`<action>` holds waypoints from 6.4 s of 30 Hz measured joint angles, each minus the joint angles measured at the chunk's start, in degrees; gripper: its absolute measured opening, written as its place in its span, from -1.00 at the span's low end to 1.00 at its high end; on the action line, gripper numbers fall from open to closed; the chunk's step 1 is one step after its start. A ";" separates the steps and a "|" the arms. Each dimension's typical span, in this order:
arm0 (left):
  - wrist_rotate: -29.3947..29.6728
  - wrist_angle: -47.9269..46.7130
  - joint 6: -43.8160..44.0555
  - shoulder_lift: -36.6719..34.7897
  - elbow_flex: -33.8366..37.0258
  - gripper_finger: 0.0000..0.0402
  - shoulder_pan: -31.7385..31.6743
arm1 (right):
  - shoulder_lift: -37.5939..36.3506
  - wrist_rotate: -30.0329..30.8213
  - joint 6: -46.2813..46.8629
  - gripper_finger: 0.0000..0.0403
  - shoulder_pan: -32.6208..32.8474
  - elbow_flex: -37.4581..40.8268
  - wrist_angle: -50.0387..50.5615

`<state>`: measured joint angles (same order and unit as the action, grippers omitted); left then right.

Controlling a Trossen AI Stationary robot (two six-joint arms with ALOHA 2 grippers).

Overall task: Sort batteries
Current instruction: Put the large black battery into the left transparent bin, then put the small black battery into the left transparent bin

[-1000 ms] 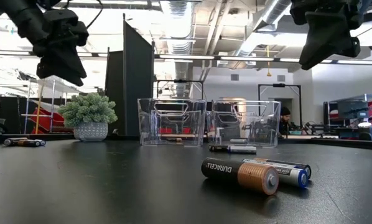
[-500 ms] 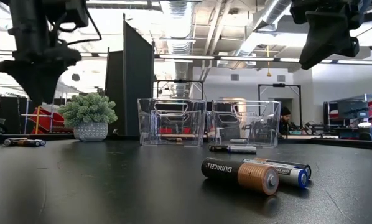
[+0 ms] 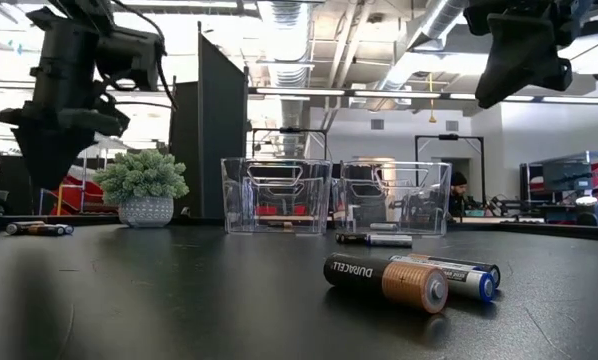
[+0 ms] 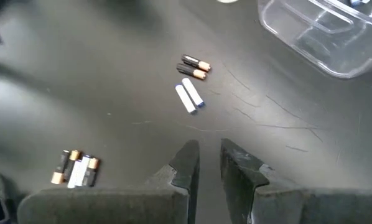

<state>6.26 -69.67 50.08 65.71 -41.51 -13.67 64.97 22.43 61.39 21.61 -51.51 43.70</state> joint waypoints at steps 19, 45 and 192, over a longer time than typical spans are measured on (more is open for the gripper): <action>-3.29 2.56 -7.92 12.92 0.09 -0.31 -3.39 | 0.00 0.00 0.04 -0.60 0.00 0.00 -0.94; -4.44 8.59 -5.37 14.89 3.38 -0.31 -3.36 | -0.02 0.02 0.09 -0.60 0.00 0.00 -1.11; -14.62 10.03 -48.93 57.45 -63.11 -0.57 -15.18 | -0.02 0.02 0.04 -0.59 0.02 -0.02 -3.67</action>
<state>-8.36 -59.64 1.15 123.16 -104.62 -28.86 64.95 22.46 61.43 21.62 -51.53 40.03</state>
